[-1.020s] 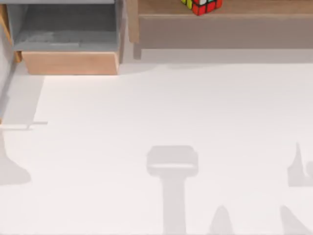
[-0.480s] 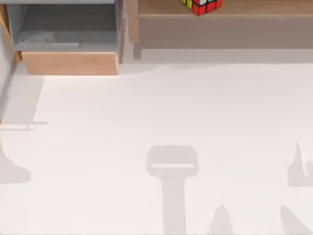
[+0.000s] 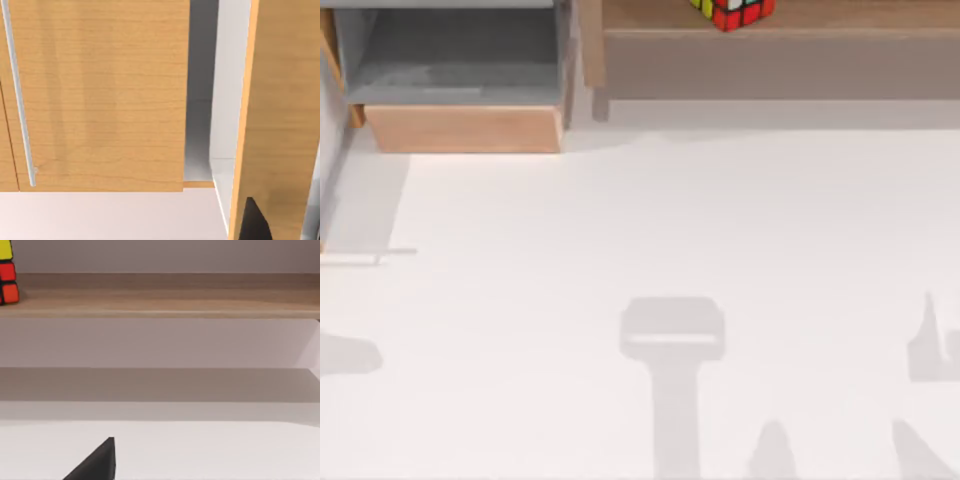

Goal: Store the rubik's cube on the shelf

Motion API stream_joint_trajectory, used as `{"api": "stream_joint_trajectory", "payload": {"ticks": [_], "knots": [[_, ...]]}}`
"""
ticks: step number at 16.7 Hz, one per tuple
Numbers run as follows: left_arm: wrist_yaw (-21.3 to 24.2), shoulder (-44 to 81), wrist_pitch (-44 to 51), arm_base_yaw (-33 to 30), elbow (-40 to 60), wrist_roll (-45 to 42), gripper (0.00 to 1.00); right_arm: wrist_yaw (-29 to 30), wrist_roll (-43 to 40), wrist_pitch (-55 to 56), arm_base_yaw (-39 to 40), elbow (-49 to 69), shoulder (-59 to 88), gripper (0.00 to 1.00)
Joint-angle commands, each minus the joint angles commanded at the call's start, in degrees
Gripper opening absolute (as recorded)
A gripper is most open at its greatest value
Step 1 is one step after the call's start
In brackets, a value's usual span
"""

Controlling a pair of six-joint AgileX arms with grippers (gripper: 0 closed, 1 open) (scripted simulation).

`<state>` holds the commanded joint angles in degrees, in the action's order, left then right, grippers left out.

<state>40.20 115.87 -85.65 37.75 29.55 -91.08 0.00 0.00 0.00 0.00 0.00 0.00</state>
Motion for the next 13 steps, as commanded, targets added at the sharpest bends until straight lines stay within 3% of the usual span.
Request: {"api": "stream_joint_trajectory", "payload": {"ticks": [10,13], "knots": [[-0.11,0.64,0.61,0.06,0.12,0.19,0.0,0.0,0.0,0.0,0.0,0.0,0.0,1.0],[-1.99,2.06,2.45,-1.7,3.44,0.24,0.0,0.0,0.0,0.0,0.0,0.0,0.0,1.0]]}}
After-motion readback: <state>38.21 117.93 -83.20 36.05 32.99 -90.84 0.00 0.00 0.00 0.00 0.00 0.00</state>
